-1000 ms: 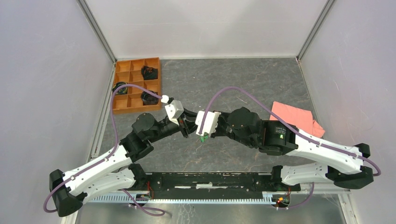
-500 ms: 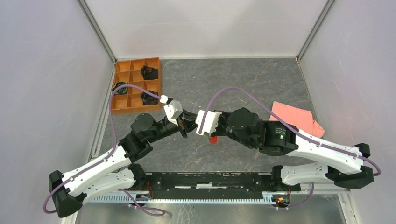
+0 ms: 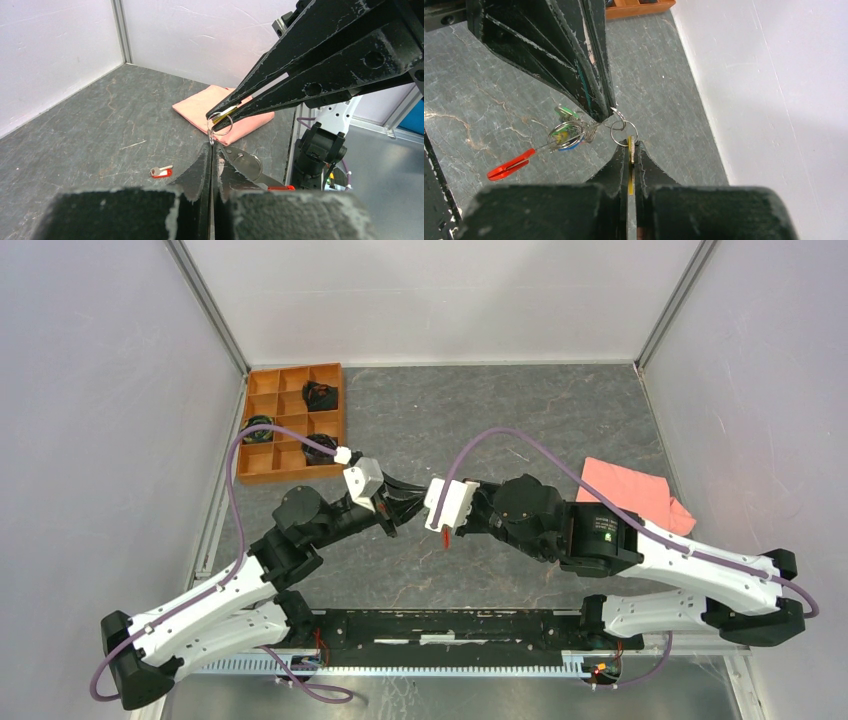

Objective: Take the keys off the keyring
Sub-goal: Remove the key from the keyring.

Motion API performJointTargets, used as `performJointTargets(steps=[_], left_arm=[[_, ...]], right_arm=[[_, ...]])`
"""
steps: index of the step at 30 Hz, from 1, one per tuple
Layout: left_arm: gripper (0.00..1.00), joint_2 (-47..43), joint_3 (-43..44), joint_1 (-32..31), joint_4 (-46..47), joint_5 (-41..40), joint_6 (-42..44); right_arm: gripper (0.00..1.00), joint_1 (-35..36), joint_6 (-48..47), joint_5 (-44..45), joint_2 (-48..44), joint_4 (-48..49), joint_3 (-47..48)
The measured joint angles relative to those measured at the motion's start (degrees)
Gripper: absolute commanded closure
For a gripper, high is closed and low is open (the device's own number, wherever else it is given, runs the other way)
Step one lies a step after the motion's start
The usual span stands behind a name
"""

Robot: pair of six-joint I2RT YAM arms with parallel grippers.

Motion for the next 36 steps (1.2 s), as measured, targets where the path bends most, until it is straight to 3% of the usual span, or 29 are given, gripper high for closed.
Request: performJointTargets(steps=[36], left_arm=[[0.98, -1.09, -0.96, -0.02, 0.63, 0.13, 0.0]], right_arm=[[1.0, 0.0, 2.08, 0.63, -1.36, 1.68, -3.69]])
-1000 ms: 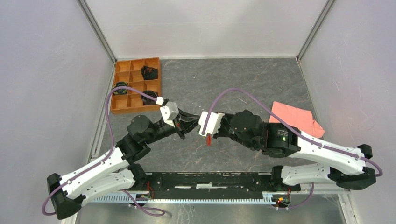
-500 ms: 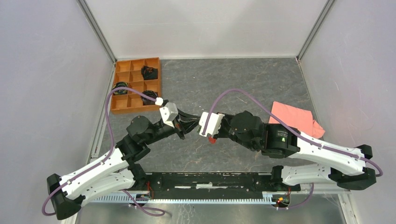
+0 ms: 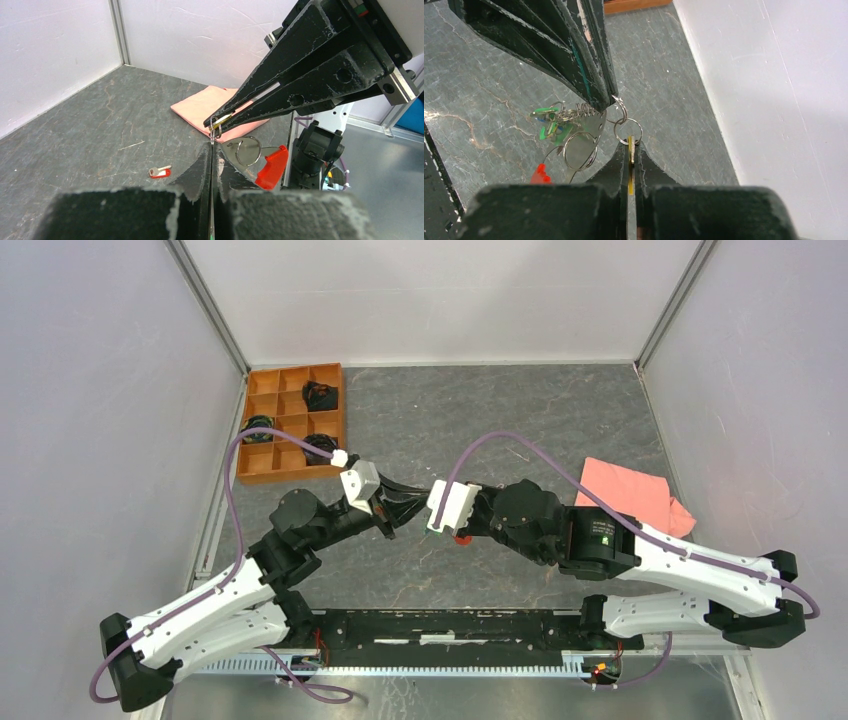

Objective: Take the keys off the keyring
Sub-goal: Remove the key from the keyring.

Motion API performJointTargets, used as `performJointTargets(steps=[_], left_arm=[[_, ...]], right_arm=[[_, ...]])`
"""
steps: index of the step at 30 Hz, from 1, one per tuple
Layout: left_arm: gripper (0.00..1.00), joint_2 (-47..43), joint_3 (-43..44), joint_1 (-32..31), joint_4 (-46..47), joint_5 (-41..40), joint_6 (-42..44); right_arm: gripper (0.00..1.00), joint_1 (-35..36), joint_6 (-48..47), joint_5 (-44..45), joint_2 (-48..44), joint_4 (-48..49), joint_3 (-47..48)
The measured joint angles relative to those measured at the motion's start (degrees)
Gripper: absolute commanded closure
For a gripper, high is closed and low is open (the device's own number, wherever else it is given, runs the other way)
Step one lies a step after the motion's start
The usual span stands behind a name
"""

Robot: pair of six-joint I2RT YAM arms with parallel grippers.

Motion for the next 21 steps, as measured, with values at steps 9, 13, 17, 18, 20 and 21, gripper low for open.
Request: performJointTargets(steps=[9, 13, 17, 18, 20, 21], left_arm=[[0.98, -0.72, -0.94, 0.0, 0.66, -0.09, -0.02], [0.98, -0.94, -0.96, 0.0, 0.85, -0.2, -0.02], [0.98, -1.25, -1.18, 0.0, 1.29, -0.55, -0.02], [0.98, -1.36, -1.36, 0.0, 1.36, -0.57, -0.02], [0.98, -1.51, -1.75, 0.0, 1.51, -0.59, -0.02], [0.98, -1.55, -1.86, 0.0, 1.53, -0.61, -0.02]], right_arm=[[1.0, 0.0, 0.0, -0.04, 0.0, 0.66, -0.92], [1.0, 0.0, 0.02, -0.02, 0.0, 0.96, -0.96], [1.0, 0.0, 0.07, -0.04, -0.02, 1.42, -1.16], [1.0, 0.0, 0.15, -0.07, -0.02, 1.57, -1.29], [1.0, 0.0, 0.22, -0.09, -0.02, 1.68, -1.49], [1.0, 0.0, 0.24, -0.07, -0.02, 1.77, -1.6]])
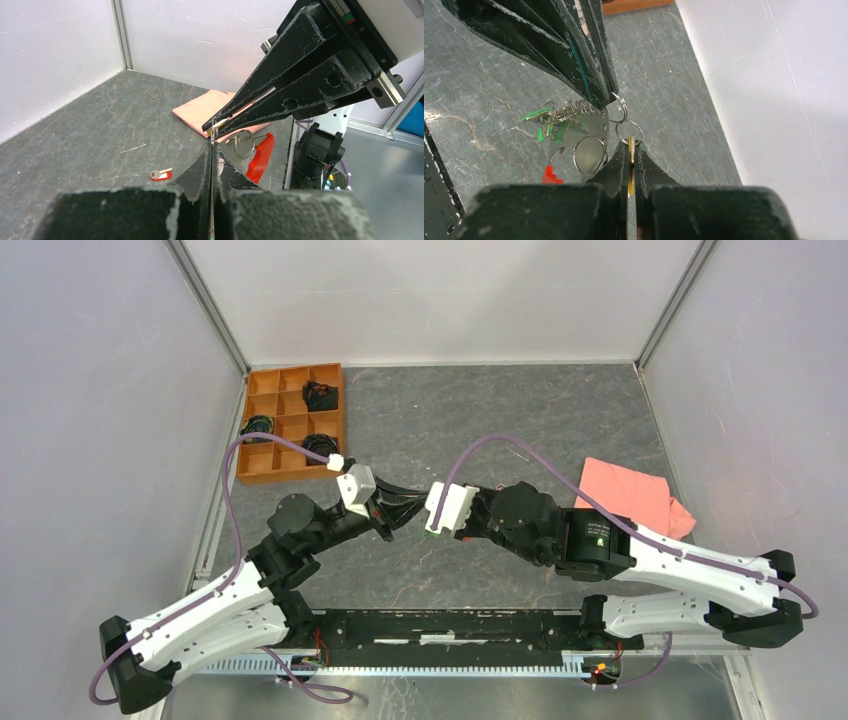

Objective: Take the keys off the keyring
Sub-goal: Remove the key from the keyring.

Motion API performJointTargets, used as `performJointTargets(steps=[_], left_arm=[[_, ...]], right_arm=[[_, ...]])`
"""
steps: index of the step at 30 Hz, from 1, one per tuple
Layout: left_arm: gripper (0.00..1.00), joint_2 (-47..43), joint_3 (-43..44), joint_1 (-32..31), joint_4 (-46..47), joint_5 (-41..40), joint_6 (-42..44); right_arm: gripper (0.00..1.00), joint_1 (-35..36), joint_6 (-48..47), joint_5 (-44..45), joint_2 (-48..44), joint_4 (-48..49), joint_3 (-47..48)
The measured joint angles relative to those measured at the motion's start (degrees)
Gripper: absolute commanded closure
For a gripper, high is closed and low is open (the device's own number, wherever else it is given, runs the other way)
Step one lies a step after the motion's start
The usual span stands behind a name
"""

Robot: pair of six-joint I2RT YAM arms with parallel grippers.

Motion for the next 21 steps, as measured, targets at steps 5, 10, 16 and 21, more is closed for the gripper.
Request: performJointTargets(steps=[5, 10, 16, 21], left_arm=[[0.98, -0.22, -0.28, 0.0, 0.24, -0.33, 0.0], [0.98, -0.44, -0.76, 0.0, 0.46, -1.2, 0.0], [0.98, -1.31, -1.01, 0.0, 1.22, -2.54, 0.0], [0.98, -1.81, -1.03, 0.02, 2.16, -2.97, 0.0]], right_arm=[[1.0, 0.0, 0.17, -0.17, -0.02, 0.17, -0.15], [1.0, 0.0, 0.22, -0.24, -0.09, 0.42, -0.52], [1.0, -0.07, 0.35, 0.46, -0.42, -0.17, -1.38], [1.0, -0.07, 0.63, 0.48, -0.57, -0.33, -2.12]])
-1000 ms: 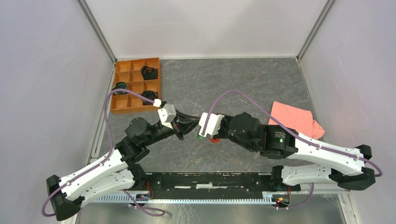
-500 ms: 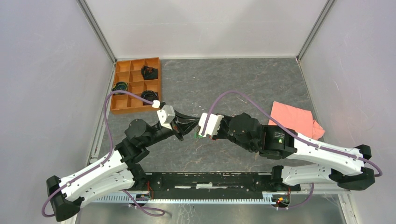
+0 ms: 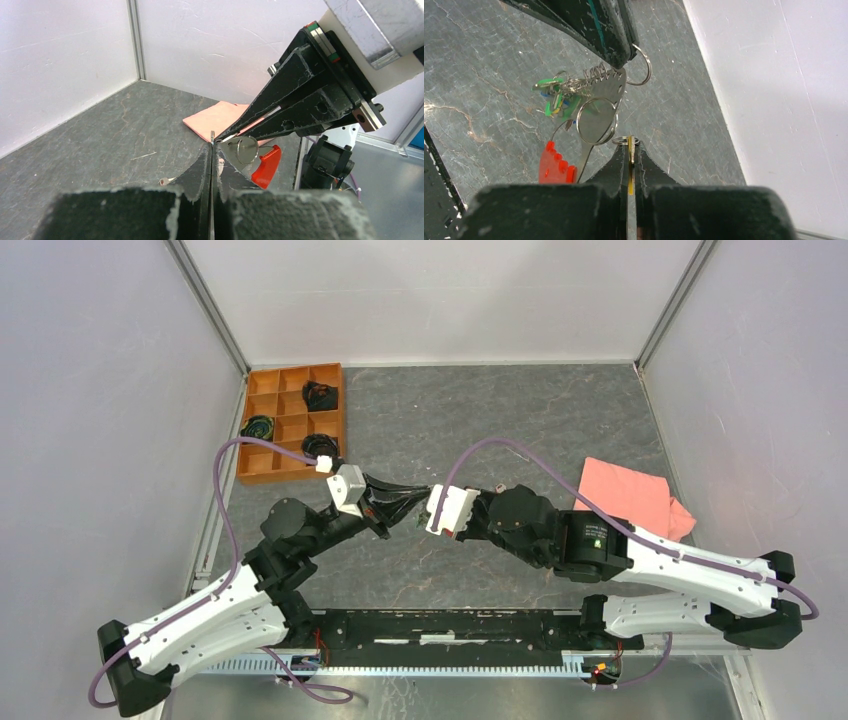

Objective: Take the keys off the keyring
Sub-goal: Remove the key from the keyring.

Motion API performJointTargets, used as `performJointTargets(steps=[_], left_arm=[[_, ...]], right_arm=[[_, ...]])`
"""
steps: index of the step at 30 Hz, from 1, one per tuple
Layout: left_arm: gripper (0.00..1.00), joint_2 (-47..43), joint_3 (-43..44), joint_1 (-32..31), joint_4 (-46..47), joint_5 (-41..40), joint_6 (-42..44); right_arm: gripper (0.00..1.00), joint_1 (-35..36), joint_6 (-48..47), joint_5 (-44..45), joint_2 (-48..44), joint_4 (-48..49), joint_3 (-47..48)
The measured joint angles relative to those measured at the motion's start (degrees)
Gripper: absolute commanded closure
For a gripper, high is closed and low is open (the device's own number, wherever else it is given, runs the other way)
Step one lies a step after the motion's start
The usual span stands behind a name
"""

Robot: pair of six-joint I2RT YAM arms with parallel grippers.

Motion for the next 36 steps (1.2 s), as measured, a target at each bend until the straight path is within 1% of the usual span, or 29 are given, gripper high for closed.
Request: performJointTargets(steps=[7, 14, 22, 28, 36], left_arm=[[0.98, -0.57, -1.22, 0.0, 0.35, -0.83, -0.02], [0.98, -0.92, -2.75, 0.0, 0.59, -2.4, -0.09], [0.98, -1.4, -4.59, 0.0, 0.74, -4.66, -1.33], [0.98, -1.4, -4.59, 0.0, 0.74, -5.66, -2.43], [0.98, -2.25, -4.59, 0.0, -0.5, -5.9, -2.45]], right_arm=[[1.0, -0.02, 0.94, 1.27, -0.42, 0.7, -1.51], [1.0, -2.38, 3.37, 2.32, -3.85, 3.54, -8.74], [1.0, -10.62, 8.61, -0.74, -5.57, 9.2, -16.7], [1.0, -16.17, 12.57, -5.18, -5.57, 15.45, -24.76], [1.0, -27.32, 18.69, -12.96, -0.98, 25.05, -31.61]])
